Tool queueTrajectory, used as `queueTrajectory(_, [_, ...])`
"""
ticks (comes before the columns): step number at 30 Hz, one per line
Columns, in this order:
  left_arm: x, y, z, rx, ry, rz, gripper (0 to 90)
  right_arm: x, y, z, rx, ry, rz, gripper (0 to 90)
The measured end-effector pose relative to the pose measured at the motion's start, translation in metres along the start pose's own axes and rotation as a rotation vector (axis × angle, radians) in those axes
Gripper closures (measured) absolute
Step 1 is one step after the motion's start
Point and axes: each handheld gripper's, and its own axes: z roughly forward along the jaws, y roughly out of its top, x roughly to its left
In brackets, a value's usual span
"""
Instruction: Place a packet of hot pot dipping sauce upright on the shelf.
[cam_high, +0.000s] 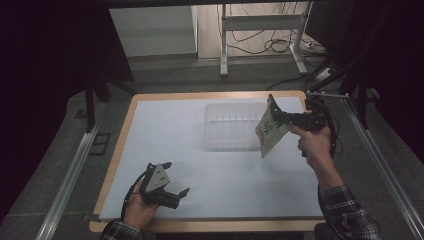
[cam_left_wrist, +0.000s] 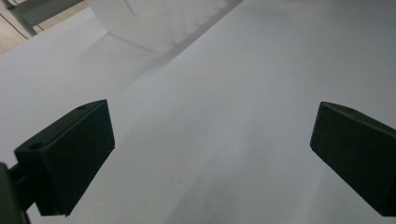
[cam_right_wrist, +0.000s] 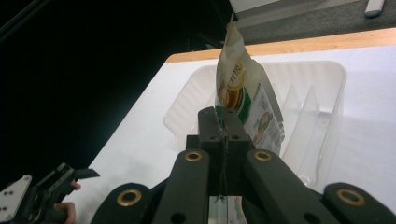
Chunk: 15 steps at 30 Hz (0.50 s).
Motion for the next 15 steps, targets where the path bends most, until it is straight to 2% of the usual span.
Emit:
queueTrajectory(3, [0.0,0.0,0.0,0.01,0.001,0.012,0.0,-0.001,0.005,0.004,-0.003,-0.01,0.004,89.1])
queueTrajectory(15, [0.0,0.0,0.0,0.012,0.001,0.014,0.0,-0.004,0.022,0.02,-0.012,-0.044,0.007,89.1])
